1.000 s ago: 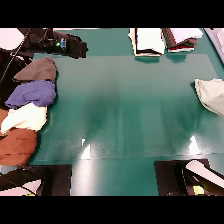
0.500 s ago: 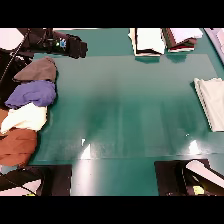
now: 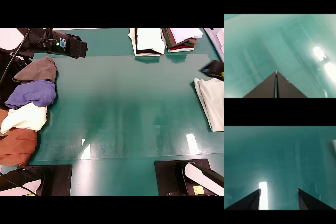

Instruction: Fold the shirts.

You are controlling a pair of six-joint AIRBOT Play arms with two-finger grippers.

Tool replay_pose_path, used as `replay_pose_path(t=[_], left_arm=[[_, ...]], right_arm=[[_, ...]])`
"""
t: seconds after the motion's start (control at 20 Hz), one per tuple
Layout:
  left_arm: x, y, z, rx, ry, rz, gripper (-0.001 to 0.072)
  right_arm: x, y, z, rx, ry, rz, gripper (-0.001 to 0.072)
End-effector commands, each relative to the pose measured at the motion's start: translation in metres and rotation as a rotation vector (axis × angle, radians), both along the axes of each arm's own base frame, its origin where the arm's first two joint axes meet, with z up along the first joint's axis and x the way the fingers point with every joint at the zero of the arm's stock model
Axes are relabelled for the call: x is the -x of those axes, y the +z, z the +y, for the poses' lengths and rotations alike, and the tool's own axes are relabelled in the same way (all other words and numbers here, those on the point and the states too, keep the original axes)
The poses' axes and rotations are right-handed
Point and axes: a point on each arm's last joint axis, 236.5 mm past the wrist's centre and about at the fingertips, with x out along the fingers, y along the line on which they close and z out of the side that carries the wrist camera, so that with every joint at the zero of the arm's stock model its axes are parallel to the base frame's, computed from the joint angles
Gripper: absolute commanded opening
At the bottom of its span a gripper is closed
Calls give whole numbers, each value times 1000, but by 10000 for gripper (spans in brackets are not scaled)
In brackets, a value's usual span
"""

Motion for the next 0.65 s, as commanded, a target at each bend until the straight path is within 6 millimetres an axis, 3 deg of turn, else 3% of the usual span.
replay_pose_path(t=[0.0,0.1,0.15,0.2,0.35,0.6], left_arm=[[0,0,0,0,0,-3,26],[0,1,0,1,0,-3,26],[0,1,0,1,0,-3,26],[0,1,0,1,0,-3,26],[0,1,0,1,0,-3,26],[0,1,0,1,0,-3,26]], right_arm=[[3,3,116,-9,291,-7,471],[12,5,160,-9,402,-16,287],[18,5,178,-9,450,-16,108],[23,5,192,-9,488,-17,15],[35,5,220,-10,562,-17,16],[42,4,229,-15,592,-5,15]])
